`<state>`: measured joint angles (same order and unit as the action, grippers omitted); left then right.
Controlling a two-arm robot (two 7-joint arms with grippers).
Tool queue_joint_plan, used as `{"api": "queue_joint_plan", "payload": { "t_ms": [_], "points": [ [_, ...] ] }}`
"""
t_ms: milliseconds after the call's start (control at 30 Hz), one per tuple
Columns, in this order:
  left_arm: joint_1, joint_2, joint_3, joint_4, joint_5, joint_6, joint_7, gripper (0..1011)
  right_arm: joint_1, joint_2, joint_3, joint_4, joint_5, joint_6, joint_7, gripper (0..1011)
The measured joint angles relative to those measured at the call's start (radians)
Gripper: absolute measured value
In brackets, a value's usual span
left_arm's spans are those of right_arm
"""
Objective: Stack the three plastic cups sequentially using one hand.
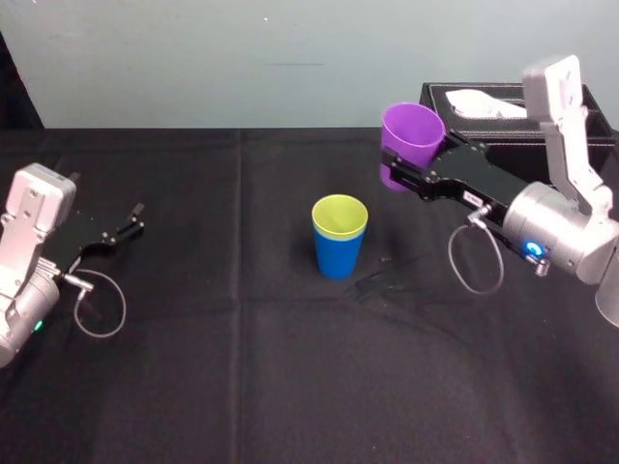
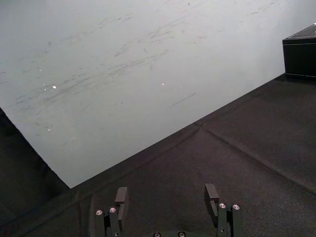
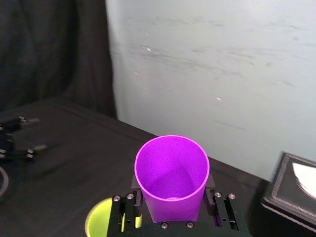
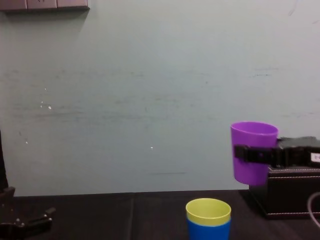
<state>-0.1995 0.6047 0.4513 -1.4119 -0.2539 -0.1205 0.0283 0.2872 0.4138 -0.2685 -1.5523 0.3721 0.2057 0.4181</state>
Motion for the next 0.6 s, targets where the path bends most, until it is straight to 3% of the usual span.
{"api": "queue_joint_plan", "payload": {
  "t_ms": [300,600],
  "points": [
    [0.0,0.0,0.0,0.0,0.0,0.0,0.0,1011,0.056,-0.001,-0.051,-0.009,0.03,0.034,0.037,718],
    [0.0,0.0,0.0,0.0,0.0,0.0,0.0,1011,0.09,-0.01,-0.116,0.032,0.044,0.047,0.054,718]
  ]
}}
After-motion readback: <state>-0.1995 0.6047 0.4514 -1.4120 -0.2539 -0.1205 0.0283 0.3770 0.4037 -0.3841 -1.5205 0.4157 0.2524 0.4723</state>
